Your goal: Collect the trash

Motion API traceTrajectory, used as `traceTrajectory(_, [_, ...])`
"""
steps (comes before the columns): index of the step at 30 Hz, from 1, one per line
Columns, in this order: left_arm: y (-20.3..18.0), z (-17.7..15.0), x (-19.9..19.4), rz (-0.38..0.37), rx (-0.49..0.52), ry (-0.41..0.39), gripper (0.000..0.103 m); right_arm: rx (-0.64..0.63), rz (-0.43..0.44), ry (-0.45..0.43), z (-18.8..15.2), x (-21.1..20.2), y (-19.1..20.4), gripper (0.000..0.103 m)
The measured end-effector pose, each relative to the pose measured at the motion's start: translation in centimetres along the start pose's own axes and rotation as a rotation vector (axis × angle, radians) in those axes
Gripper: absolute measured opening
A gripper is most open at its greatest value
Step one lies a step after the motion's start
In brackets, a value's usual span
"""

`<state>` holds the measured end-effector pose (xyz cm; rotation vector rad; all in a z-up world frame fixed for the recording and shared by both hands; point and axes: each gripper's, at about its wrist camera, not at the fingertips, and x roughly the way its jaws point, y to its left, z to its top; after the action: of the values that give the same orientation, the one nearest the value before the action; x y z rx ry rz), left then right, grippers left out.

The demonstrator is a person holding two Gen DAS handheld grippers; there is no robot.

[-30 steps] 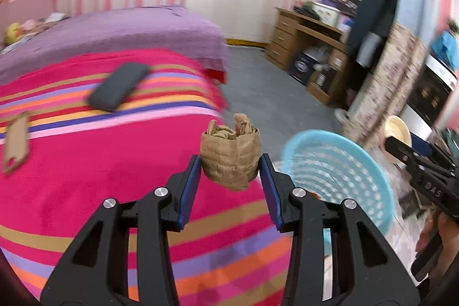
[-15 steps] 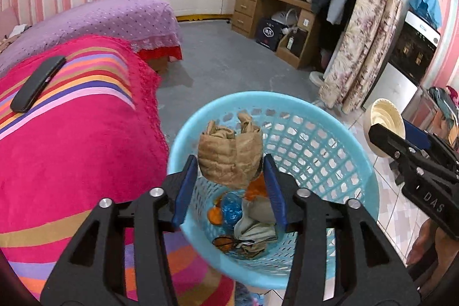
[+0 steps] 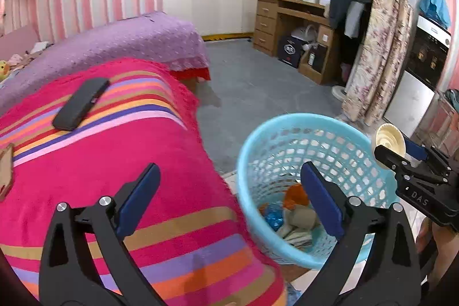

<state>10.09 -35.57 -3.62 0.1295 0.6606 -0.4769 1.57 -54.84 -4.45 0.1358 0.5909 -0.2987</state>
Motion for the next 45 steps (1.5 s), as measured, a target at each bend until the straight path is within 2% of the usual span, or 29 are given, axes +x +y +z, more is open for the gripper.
traceTrajectory(3, [0.9,0.2,-0.7,-0.003,-0.01,-0.005,0.095,-0.01,-0.003,-0.002,0.3,0.6,0.9,0.062])
traceTrajectory(6, [1.6,0.3,-1.5,0.008,-0.016,-0.019,0.095,-0.011,-0.018,-0.009,0.7,0.6,1.7,0.085])
traceTrajectory(10, [3.1,0.2,-3.3,0.014,-0.028,-0.042,0.097,0.011,-0.043,-0.025,0.8,-0.5,2.1,0.096])
traceTrajectory(18, [7.2,-0.9,-8.0,0.055,-0.047,-0.089,0.097,0.033,-0.03,-0.067,1.5,-4.6,5.0,0.098])
traceTrajectory(25, [11.1,-3.2,-13.5,0.076,-0.04,-0.132,0.098,0.036,0.068,-0.13,1.3,-9.8,11.5,0.098])
traceTrajectory(31, [14.2,-5.7,-17.2,0.102,-0.052,-0.135,0.098,-0.041,0.121,-0.19,-0.2,-13.7,17.9,0.098])
traceTrajectory(35, [16.0,-7.2,-18.9,0.109,-0.08,-0.146,0.098,-0.059,0.136,-0.215,-1.3,-15.0,20.0,0.098])
traceTrajectory(39, [17.4,-9.0,-20.4,0.159,-0.083,-0.176,0.098,-0.092,0.138,-0.218,-2.7,-15.2,21.7,0.098])
traceTrajectory(45, [19.0,-10.0,-20.9,0.194,-0.104,-0.205,0.098,-0.111,0.139,-0.228,-3.6,-15.5,22.9,0.098])
